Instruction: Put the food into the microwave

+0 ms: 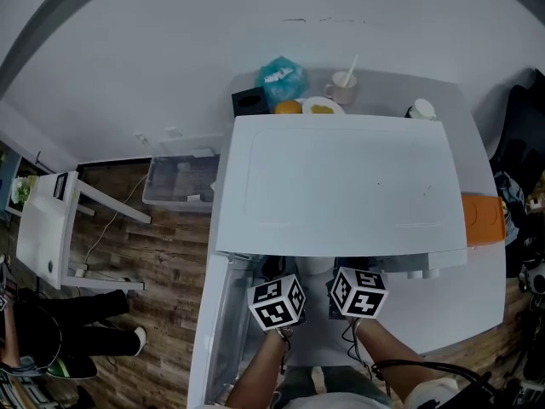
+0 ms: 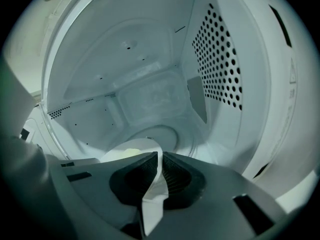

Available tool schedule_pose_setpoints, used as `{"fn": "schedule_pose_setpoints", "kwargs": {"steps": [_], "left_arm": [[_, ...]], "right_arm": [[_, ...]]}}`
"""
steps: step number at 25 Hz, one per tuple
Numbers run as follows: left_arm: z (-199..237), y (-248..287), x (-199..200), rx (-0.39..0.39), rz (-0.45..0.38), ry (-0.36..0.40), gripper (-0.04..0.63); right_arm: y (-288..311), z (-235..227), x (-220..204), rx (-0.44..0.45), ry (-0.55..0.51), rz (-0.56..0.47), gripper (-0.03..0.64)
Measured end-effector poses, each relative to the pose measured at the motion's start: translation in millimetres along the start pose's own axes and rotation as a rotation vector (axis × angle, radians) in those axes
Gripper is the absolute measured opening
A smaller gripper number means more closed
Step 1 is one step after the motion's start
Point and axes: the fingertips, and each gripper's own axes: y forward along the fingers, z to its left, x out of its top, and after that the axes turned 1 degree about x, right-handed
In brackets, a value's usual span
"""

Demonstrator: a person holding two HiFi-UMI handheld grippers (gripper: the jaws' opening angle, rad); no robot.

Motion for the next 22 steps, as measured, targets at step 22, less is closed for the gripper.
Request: {"fn": "schedule_pose_setpoints", "kwargs": {"steps": [22], "left_arm": [[-16.3, -22.0, 12.5, -0.012, -0.074, 0.091, 0.064]], "right_arm": [[-15.6, 8.1, 4.0, 0.009, -0.123, -0.046, 0.028]]}}
